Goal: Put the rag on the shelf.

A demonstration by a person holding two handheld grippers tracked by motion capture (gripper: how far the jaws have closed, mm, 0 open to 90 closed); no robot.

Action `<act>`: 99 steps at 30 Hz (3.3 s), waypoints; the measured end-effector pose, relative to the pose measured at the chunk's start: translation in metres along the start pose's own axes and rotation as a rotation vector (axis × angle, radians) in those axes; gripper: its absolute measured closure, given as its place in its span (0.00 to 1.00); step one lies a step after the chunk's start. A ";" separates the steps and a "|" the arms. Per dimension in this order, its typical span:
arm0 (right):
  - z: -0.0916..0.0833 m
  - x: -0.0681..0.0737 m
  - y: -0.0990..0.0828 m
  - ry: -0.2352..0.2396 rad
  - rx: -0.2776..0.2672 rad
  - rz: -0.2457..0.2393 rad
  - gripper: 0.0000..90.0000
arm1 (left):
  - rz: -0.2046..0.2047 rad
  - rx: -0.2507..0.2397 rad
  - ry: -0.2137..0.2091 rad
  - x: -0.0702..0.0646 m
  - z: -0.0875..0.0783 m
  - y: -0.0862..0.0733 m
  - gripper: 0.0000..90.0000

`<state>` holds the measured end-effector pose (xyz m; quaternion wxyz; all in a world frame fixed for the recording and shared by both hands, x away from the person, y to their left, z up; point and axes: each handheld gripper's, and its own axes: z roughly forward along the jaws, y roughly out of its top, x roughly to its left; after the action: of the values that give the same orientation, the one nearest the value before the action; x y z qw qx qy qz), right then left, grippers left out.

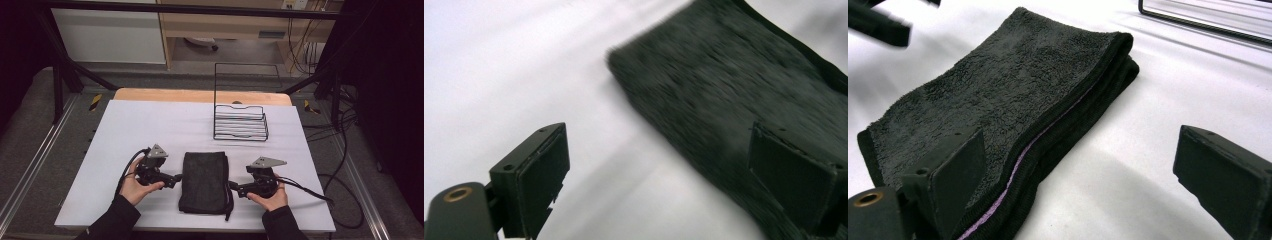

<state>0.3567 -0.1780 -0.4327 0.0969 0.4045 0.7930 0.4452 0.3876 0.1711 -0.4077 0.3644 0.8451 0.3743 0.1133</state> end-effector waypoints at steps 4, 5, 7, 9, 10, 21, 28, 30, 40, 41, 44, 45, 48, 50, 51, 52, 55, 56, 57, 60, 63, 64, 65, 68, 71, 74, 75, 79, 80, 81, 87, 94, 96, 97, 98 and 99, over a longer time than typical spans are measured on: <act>-0.001 0.000 0.000 -0.006 -0.001 -0.006 0.08 | -0.019 -0.019 0.028 0.009 0.006 0.013 0.12; -0.001 0.000 0.000 -0.007 -0.002 -0.005 0.08 | -0.023 -0.025 0.032 0.009 0.007 0.015 0.12; 0.000 0.000 0.000 -0.009 -0.003 -0.007 0.08 | -0.016 -0.030 0.050 0.011 0.011 0.019 0.14; 0.000 0.000 0.000 -0.010 0.000 -0.006 0.08 | -0.015 -0.031 0.061 0.012 0.016 0.024 0.14; 0.000 0.000 -0.001 -0.012 0.001 -0.009 0.08 | -0.017 -0.031 0.060 0.012 0.019 0.025 0.16; 0.002 0.000 -0.002 -0.022 0.015 -0.014 0.08 | -0.066 -0.024 0.073 0.023 0.050 0.034 0.34; 0.003 0.000 -0.002 -0.023 0.025 -0.016 0.09 | -0.085 0.037 0.050 0.025 0.065 0.030 0.47; 0.003 0.000 -0.002 -0.025 0.026 -0.016 0.09 | -0.096 0.039 0.034 0.025 0.066 0.030 0.51; 0.003 -0.001 -0.001 -0.023 0.022 -0.015 0.10 | -0.118 0.044 -0.017 0.020 0.069 0.025 0.73; 0.003 0.000 -0.001 -0.022 0.020 -0.004 0.10 | -0.117 0.049 -0.021 0.020 0.069 0.025 0.75; 0.003 -0.002 0.001 -0.025 0.010 -0.002 0.10 | -0.120 0.051 -0.025 0.019 0.070 0.025 0.79; 0.003 -0.003 0.002 -0.027 0.007 0.002 0.10 | -0.123 0.051 -0.028 0.019 0.070 0.024 0.80; 0.005 -0.005 0.006 -0.031 -0.007 0.007 0.10 | -0.124 0.052 -0.036 0.018 0.070 0.024 0.84; 0.007 -0.006 0.011 -0.038 -0.014 0.015 0.10 | -0.116 0.053 -0.032 0.016 0.070 0.025 0.85; 0.008 -0.007 0.013 -0.043 -0.014 0.012 0.10 | -0.109 0.053 -0.027 0.015 0.070 0.025 0.86; 0.009 -0.007 0.016 -0.049 -0.014 0.015 0.10 | -0.104 0.053 -0.024 0.015 0.070 0.024 0.86; 0.016 -0.009 0.028 -0.060 -0.022 0.015 0.12 | -0.088 0.049 -0.013 0.013 0.070 0.024 0.86; 0.018 -0.010 0.031 -0.061 -0.022 0.019 0.13 | -0.086 0.048 -0.010 0.013 0.070 0.024 0.86; 0.021 -0.011 0.034 -0.063 -0.026 0.024 0.13 | -0.085 0.046 -0.009 0.013 0.070 0.024 0.86; 0.034 -0.014 0.043 -0.064 -0.027 0.038 0.16 | -0.089 0.044 -0.014 0.013 0.070 0.023 0.86; 0.048 -0.016 0.047 -0.069 -0.011 0.055 0.19 | -0.088 0.037 -0.017 0.014 0.070 0.022 0.86; 0.052 -0.017 0.048 -0.072 -0.001 0.055 0.21 | -0.088 0.037 -0.017 0.013 0.070 0.022 0.86; 0.056 -0.018 0.048 -0.077 0.008 0.051 0.24 | -0.084 0.039 -0.017 0.013 0.070 0.022 0.86; 0.067 -0.021 0.044 -0.088 0.031 0.048 0.30 | -0.075 0.039 -0.010 0.012 0.070 0.023 0.86; 0.074 -0.021 0.039 -0.104 0.060 0.043 0.39 | -0.072 0.037 -0.009 0.012 0.070 0.022 0.86; 0.077 -0.021 0.037 -0.100 0.065 0.039 0.46 | -0.072 0.037 -0.007 0.012 0.070 0.023 0.86; 0.077 -0.021 0.037 -0.094 0.068 0.045 0.48 | -0.072 0.037 -0.006 0.012 0.070 0.023 0.86; 0.078 -0.020 0.036 -0.071 0.081 0.078 0.57 | -0.073 0.037 -0.006 0.012 0.070 0.023 0.86; 0.078 -0.020 0.036 -0.068 0.082 0.083 0.59 | -0.075 0.039 -0.010 0.012 0.070 0.023 0.87; 0.078 -0.020 0.036 -0.060 0.086 0.092 0.61 | -0.077 0.040 -0.012 0.013 0.070 0.023 0.87; 0.079 -0.019 0.035 -0.024 0.085 0.114 0.75 | -0.096 0.041 -0.014 0.013 0.070 0.023 0.87; 0.077 -0.023 0.034 0.022 0.083 0.161 0.84 | -0.091 0.037 -0.025 0.014 0.069 0.023 0.89; 0.077 -0.023 0.034 0.021 0.081 0.159 0.85 | -0.093 0.036 -0.032 0.015 0.069 0.023 0.90; 0.076 -0.023 0.034 0.020 0.080 0.156 0.85 | -0.094 0.035 -0.033 0.015 0.068 0.023 0.90; 0.076 -0.022 0.034 0.018 0.078 0.154 0.85 | -0.096 0.034 -0.033 0.015 0.068 0.023 0.90; 0.076 -0.022 0.035 0.017 0.077 0.154 0.85 | -0.097 0.033 -0.035 0.015 0.067 0.023 0.90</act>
<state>0.4293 -0.1371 -0.4544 0.0401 0.4640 0.7767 0.4240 0.4422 0.1358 -0.4402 0.3620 0.8338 0.4102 0.0747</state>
